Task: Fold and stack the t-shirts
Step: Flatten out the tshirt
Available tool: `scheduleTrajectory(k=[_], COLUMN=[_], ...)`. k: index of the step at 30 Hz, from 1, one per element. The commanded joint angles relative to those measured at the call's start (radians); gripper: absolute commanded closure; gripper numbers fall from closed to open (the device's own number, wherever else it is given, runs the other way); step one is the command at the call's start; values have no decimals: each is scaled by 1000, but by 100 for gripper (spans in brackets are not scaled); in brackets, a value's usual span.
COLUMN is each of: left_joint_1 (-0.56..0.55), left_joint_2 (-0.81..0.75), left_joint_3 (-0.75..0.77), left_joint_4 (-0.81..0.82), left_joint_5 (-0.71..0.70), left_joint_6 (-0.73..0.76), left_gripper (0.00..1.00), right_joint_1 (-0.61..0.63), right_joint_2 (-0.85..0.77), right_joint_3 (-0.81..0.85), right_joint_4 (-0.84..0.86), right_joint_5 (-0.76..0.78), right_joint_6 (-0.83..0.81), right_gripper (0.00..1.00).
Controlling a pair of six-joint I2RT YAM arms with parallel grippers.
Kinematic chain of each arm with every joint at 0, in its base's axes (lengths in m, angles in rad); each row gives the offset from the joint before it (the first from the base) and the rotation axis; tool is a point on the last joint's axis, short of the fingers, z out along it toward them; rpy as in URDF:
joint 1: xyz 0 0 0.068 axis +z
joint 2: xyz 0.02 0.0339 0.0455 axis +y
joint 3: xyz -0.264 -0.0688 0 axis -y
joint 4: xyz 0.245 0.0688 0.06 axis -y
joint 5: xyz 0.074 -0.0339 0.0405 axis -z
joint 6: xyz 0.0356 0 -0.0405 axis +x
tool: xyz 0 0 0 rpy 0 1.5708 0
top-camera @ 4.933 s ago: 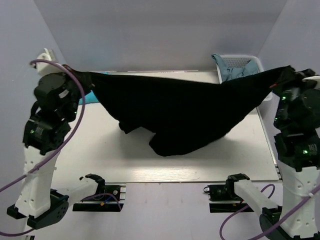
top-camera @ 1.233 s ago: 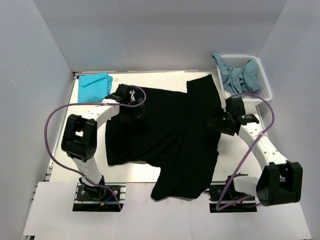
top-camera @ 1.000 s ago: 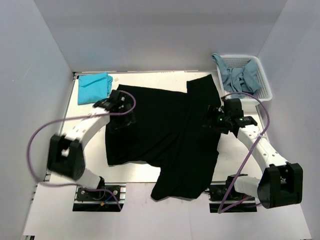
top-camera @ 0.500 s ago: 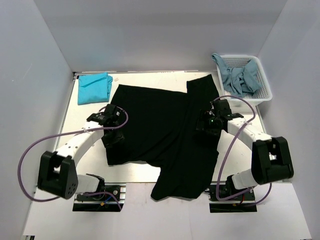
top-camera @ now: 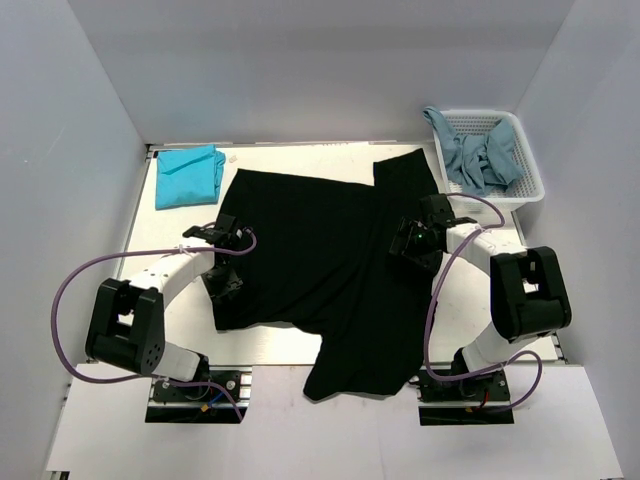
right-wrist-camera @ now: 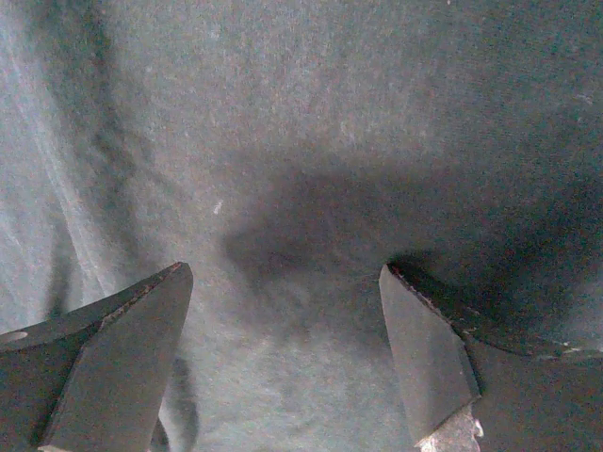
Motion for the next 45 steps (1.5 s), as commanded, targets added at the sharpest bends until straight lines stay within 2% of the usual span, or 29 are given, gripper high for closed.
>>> scheduleTrajectory(k=[1, 2, 5, 6, 8, 9, 11, 15, 16, 22, 27, 35, 39, 42, 44, 45], left_joint_1=[4, 4, 4, 4, 4, 4, 4, -18, -18, -18, -18, -36, -46, -56, -65, -65], left_joint_2=[-3, -3, -3, -12, -23, -32, -49, -108, -117, -97, -60, -42, -14, -14, -14, -14], left_joint_3=[-6, -19, -19, -19, -19, -19, -9, 35, 35, 24, -14, -51, -60, -69, -54, -40], left_joint_4=[43, 74, 85, 85, 85, 74, 50, 49, 60, 126, 148, 229, 218, 168, 117, 99], left_joint_5=[20, 35, 44, 44, 44, 44, 53, 81, 96, 182, 233, 352, 376, 337, 319, 290], left_joint_6=[19, 34, 43, 43, 43, 43, 43, 80, 109, 187, 241, 269, 278, 266, 266, 247], left_gripper=[64, 66, 82, 93, 94, 91, 79, 33, 28, 24, 31, 34, 40, 50, 52, 65], right_joint_1=[-5, -5, -6, -5, -6, -6, -9, -26, -32, -100, -121, -135, -135, -138, -140, -140], right_joint_2=[84, 82, 90, 90, 95, 95, 93, 101, 110, 156, 154, 157, 151, 145, 144, 145], right_joint_3=[-15, -15, -14, -9, -11, -8, -6, 9, 23, 93, 123, 117, 109, 104, 103, 101], right_joint_4=[-38, -35, -38, -40, -44, -50, -56, -96, -106, -158, -153, -150, -149, -147, -152, -150], right_joint_5=[63, 66, 71, 79, 85, 91, 132, 189, 212, 226, 218, 189, 195, 198, 201, 203], right_joint_6=[17, 19, 14, 11, 5, 1, -6, -7, -9, -26, -47, -56, -56, -56, -55, -56], right_gripper=[14, 14, 14, 14, 14, 14, 14, 14, 14, 15, 15, 15, 15, 15, 15, 15])
